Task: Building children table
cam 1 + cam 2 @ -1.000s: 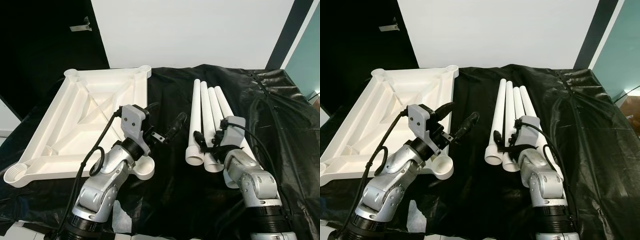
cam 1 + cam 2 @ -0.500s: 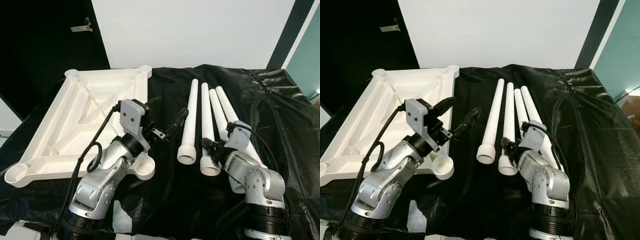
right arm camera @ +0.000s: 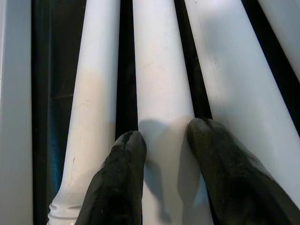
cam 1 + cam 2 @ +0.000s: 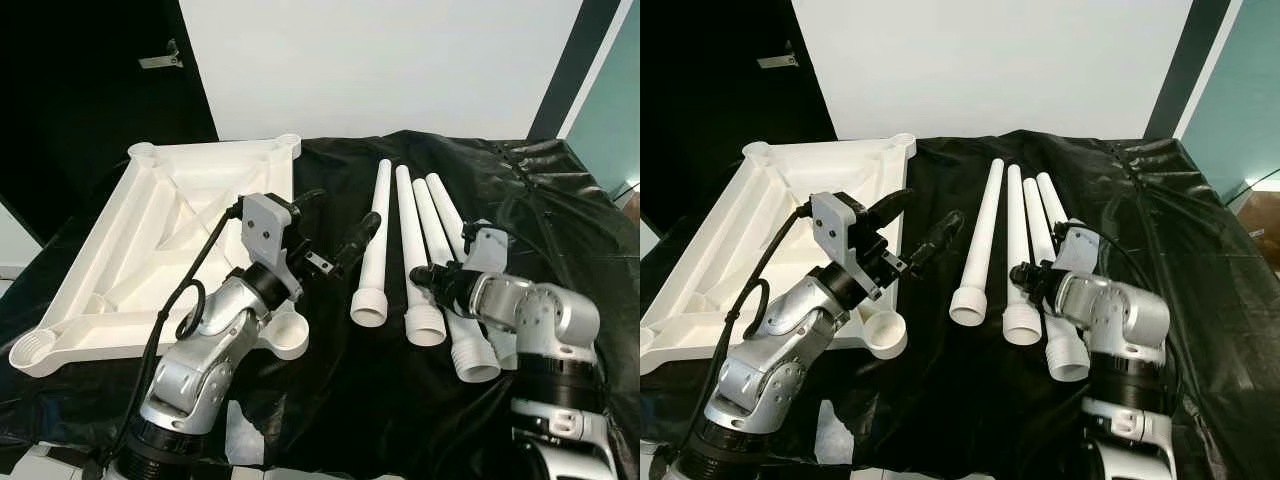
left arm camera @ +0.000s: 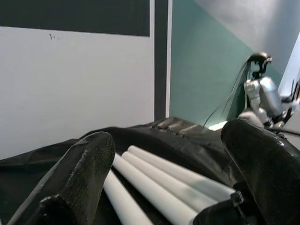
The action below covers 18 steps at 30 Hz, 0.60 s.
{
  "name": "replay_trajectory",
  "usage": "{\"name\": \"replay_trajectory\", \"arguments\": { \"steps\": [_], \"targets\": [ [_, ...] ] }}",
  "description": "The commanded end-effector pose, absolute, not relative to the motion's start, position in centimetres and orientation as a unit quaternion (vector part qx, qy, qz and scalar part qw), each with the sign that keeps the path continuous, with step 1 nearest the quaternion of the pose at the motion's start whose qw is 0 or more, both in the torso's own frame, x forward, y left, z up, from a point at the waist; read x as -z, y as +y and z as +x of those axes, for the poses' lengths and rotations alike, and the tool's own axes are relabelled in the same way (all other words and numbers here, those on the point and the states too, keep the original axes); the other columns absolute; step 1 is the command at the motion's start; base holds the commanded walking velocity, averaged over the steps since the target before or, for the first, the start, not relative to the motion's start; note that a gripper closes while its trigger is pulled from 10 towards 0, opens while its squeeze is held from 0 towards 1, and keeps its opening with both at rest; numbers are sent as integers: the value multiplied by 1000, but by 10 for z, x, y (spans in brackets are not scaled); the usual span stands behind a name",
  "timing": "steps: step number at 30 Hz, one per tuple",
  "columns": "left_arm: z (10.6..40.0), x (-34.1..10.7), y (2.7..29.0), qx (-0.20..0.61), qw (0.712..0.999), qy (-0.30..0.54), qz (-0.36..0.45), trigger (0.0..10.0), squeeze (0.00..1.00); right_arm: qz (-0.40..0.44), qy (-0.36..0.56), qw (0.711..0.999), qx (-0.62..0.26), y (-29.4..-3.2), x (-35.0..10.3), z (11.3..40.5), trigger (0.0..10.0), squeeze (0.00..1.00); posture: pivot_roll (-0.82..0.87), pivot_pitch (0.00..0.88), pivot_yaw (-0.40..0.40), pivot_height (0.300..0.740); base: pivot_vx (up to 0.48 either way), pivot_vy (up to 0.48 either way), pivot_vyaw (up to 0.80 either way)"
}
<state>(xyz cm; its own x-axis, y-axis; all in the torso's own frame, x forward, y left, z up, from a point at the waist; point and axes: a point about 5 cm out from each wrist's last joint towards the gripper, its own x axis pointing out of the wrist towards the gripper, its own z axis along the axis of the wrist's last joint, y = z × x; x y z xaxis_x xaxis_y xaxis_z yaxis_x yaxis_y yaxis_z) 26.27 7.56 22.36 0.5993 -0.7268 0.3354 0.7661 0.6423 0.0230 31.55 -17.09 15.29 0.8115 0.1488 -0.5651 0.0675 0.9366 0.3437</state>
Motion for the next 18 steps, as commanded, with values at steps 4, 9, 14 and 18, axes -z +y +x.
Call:
{"name": "replay_trajectory", "arguments": {
  "steps": [4, 9, 14, 18],
  "targets": [
    [260, -223, 73, 448, 878, -157, -60, 10000, 0, 167, 374, 912, -25, -171, -134, 312, 10000, 0, -77, 0, 3, 740, 0, 0, 0],
    [260, -223, 72, 448, 878, -158, -60, 10000, 0, 142, 398, 905, -45, -169, -130, 314, 10000, 1000, -72, 0, -4, 740, 0, 0, 0],
    [261, -223, 72, 446, 878, -161, -61, 10000, 0, 123, 408, 903, -56, -168, -131, 318, 10000, 0, -67, 0, -10, 740, 0, 0, 0],
    [261, -225, 72, 443, 879, -164, -60, 10000, 0, 112, 431, 892, -74, -164, -130, 320, 10000, 0, -56, 0, -22, 740, 0, 0, 0]
  ]
}}
